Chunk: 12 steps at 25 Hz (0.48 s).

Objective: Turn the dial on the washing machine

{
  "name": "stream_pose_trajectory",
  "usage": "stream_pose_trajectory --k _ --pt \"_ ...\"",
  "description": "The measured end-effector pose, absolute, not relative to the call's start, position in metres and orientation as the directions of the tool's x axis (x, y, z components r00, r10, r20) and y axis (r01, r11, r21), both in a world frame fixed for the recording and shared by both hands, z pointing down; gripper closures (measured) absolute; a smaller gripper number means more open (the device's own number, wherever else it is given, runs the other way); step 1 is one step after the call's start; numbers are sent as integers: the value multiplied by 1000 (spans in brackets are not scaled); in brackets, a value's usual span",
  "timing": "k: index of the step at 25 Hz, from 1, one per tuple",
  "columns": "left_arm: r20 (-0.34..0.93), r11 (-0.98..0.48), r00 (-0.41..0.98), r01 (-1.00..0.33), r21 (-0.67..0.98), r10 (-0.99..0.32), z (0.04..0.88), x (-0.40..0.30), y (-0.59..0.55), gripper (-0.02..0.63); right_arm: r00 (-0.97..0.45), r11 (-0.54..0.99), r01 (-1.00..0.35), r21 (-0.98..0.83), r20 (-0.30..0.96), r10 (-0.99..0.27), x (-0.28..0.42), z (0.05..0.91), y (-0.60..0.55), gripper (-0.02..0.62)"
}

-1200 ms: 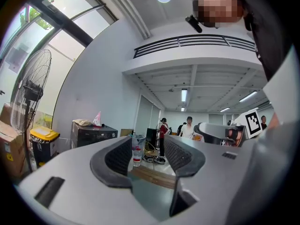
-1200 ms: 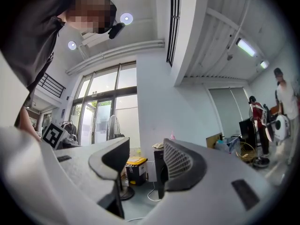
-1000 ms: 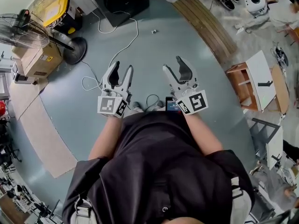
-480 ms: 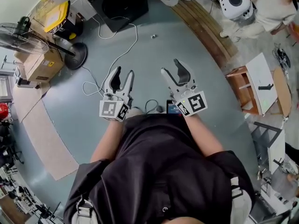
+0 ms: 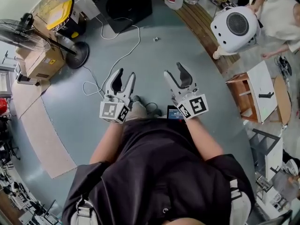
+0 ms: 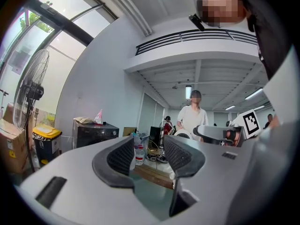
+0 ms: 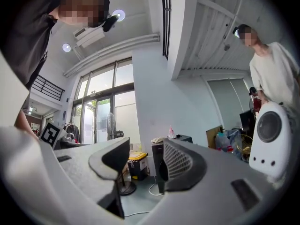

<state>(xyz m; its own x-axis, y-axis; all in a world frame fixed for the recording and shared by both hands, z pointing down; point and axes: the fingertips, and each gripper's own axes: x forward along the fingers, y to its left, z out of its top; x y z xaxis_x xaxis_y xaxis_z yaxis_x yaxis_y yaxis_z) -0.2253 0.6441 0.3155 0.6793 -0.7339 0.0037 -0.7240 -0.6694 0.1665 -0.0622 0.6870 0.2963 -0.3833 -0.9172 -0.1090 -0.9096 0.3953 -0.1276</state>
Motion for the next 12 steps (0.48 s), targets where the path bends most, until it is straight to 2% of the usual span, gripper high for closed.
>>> stream_pose_trajectory --k 12 --pt "-5 -667 681 -716 207 -732 335 -221 486 411 -423 453 -880 -143 -196 -885 -63 285 538 385"
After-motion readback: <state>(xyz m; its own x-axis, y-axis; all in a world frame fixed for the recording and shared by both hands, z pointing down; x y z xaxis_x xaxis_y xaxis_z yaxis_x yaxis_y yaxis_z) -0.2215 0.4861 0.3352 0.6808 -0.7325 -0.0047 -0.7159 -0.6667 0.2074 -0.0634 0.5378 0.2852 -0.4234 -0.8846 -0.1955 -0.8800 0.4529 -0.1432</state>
